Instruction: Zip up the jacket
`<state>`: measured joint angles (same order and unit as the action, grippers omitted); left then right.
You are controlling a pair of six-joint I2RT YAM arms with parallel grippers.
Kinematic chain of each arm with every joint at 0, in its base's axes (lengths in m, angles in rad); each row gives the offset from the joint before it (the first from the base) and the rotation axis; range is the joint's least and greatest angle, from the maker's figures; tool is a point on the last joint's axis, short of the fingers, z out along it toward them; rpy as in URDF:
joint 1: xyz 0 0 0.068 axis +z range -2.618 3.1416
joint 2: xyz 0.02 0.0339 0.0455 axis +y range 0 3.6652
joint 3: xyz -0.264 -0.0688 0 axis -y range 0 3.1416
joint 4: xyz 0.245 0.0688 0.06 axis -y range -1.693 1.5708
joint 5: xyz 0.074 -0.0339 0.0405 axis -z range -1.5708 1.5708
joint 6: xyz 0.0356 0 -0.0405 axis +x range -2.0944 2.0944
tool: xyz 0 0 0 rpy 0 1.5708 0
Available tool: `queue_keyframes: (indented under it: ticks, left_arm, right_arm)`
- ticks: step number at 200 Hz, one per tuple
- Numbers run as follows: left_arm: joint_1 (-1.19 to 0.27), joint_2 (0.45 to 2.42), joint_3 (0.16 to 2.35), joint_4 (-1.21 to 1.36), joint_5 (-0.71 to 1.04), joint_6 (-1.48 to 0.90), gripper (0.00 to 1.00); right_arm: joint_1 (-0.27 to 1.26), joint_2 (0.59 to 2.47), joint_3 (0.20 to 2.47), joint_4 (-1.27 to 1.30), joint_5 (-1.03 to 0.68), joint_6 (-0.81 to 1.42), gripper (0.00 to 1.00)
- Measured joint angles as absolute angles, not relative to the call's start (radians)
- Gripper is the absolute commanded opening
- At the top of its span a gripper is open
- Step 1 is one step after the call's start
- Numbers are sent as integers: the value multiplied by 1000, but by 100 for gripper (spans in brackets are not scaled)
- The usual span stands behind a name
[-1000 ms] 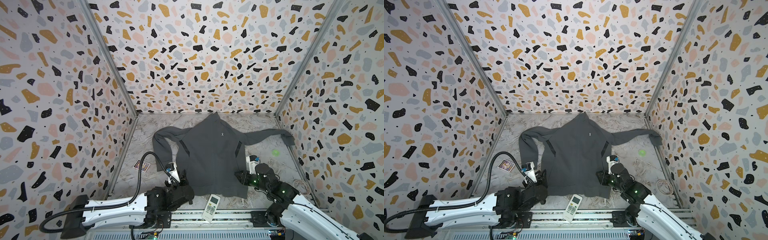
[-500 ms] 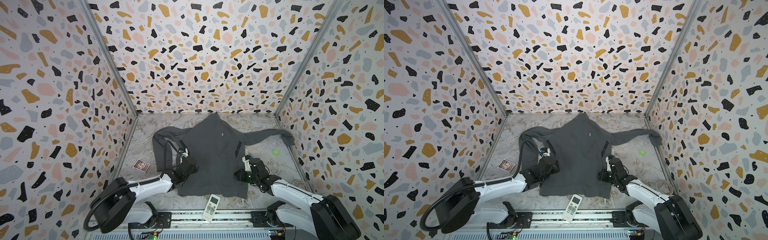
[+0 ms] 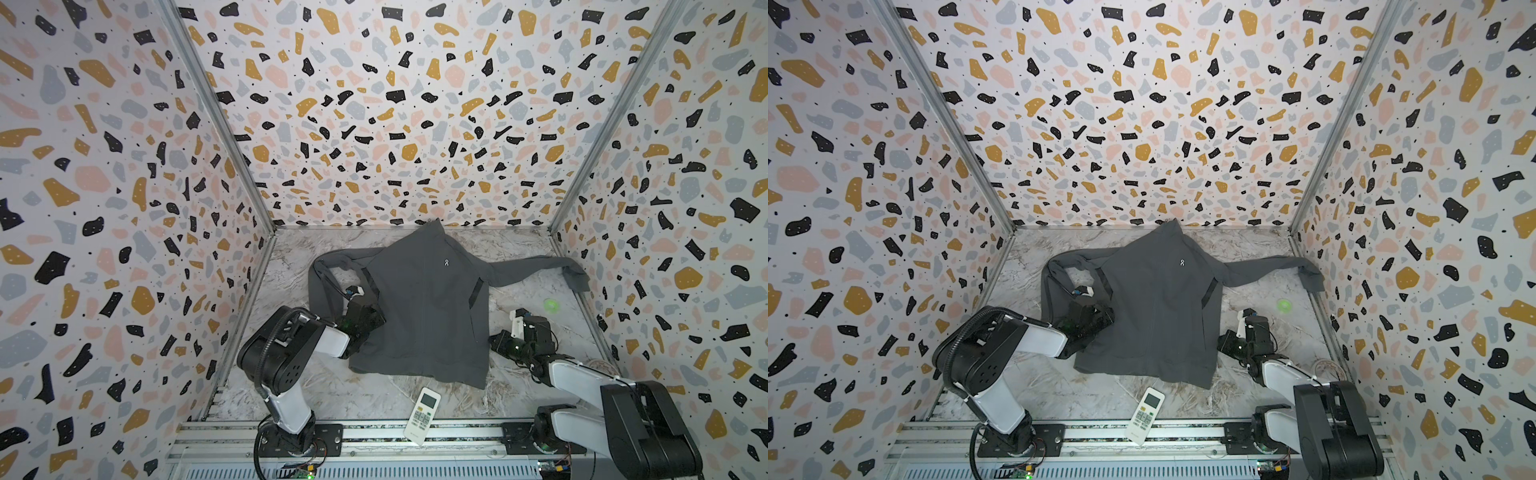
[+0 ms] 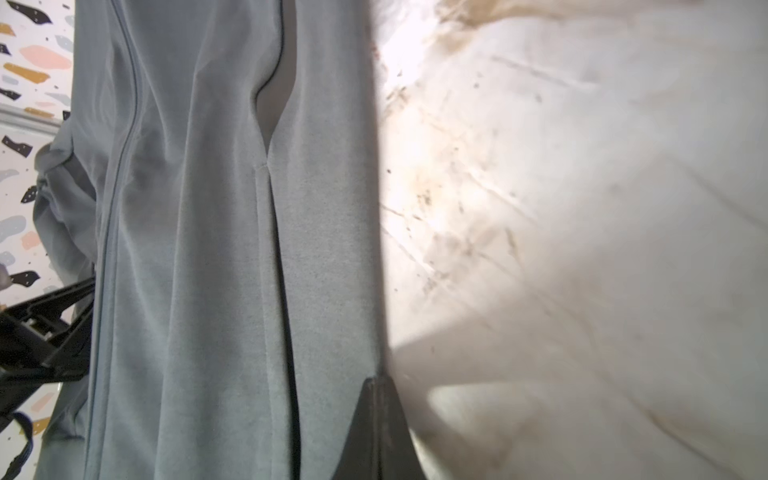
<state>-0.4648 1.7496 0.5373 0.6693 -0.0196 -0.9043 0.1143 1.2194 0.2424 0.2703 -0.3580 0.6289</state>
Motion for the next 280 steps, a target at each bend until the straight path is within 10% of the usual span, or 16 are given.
queue_keyframes:
  ticks: [24, 42, 90, 113, 146, 191, 280]
  left_arm:
    - [-452, 1763, 536, 703, 8, -895, 0]
    - [-450, 1753, 532, 701, 28, -880, 0]
    - [-449, 1557, 564, 432, -12, -775, 48]
    - [-449, 1482, 618, 297, -72, -718, 55]
    - [-449, 1488, 630, 206, -86, -691, 48]
    - [-467, 1554, 569, 234, -31, -706, 8]
    - [-485, 1636, 426, 625, -73, -815, 0]
  right_arm:
    - [107, 1285, 309, 250, -377, 585, 5]
    - [112, 1284, 371, 189, -378, 549, 28]
    - [194, 1232, 552, 25, -340, 488, 51]
    - [271, 1305, 612, -11, -285, 471, 51]
    - [364, 1457, 638, -54, -194, 443, 36]
    - [448, 1581, 715, -32, -90, 414, 0]
    - [302, 1539, 663, 11, -112, 423, 0]
